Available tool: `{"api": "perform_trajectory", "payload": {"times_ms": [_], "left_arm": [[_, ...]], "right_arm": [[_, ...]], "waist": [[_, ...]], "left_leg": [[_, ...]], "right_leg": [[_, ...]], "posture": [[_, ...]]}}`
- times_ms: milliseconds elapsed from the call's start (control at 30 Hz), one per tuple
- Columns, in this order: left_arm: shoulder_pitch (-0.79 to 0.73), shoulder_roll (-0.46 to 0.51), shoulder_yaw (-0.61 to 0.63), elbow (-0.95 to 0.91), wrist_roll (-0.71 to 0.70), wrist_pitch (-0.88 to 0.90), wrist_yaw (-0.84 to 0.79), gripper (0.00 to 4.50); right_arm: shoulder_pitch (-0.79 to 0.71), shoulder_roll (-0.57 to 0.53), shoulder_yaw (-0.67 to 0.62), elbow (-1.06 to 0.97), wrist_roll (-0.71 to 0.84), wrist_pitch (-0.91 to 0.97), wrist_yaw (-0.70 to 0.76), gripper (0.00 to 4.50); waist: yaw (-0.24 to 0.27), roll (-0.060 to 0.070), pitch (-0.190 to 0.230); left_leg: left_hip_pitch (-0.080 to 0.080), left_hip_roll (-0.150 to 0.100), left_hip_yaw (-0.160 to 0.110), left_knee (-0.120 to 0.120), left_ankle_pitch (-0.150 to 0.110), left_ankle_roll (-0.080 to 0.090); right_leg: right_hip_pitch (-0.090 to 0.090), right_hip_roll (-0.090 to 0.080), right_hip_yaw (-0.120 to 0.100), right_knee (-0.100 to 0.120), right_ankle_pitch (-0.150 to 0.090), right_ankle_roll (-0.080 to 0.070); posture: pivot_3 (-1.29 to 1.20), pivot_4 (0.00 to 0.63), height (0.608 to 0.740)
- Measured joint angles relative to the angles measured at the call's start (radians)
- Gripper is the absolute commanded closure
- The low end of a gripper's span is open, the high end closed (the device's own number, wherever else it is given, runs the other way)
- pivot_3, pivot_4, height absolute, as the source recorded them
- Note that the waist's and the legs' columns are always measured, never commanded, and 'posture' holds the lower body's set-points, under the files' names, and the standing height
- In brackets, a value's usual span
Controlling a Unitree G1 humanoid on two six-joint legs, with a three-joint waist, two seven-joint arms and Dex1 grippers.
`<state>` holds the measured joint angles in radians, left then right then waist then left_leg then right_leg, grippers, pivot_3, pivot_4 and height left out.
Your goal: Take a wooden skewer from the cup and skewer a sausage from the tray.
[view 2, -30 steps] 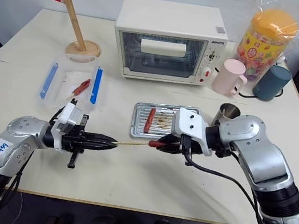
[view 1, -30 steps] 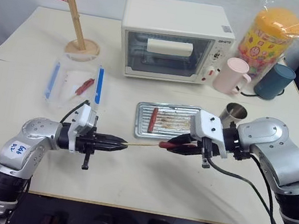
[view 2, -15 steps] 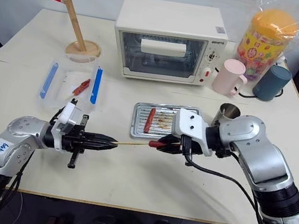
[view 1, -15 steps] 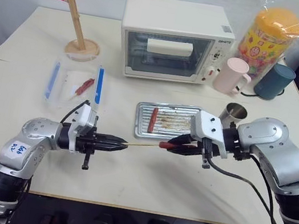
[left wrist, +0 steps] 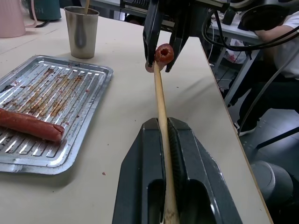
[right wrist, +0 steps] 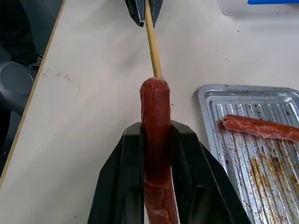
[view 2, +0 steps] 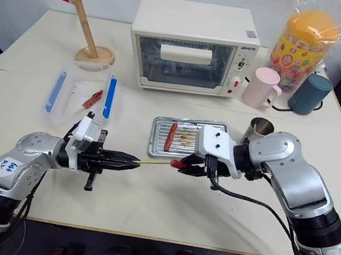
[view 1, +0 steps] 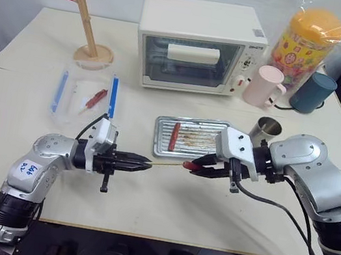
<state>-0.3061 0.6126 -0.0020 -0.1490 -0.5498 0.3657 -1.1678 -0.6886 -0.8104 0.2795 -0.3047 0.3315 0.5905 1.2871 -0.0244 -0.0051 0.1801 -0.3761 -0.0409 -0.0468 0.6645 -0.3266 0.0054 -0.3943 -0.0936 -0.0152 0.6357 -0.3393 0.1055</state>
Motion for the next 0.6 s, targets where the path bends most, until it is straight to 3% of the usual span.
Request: {"api": "perform_trajectory", "payload": {"times_ms": [600], "left_arm": [[-0.006, 0.093, 0.06, 0.003, -0.058, 0.054, -0.063, 4.5]], "right_arm": [[0.0, -0.008, 0.024, 0.013, -0.033, -0.003, 0.019, 3.74]], "waist": [[0.001, 0.0, 0.0]], "left_leg": [[0.0, 0.0, 0.0, 0.0, 0.0, 0.0]], "right_leg": [[0.0, 0.0, 0.0, 0.0, 0.0, 0.0]], "posture": [[0.0, 0.15, 0.74]]}}
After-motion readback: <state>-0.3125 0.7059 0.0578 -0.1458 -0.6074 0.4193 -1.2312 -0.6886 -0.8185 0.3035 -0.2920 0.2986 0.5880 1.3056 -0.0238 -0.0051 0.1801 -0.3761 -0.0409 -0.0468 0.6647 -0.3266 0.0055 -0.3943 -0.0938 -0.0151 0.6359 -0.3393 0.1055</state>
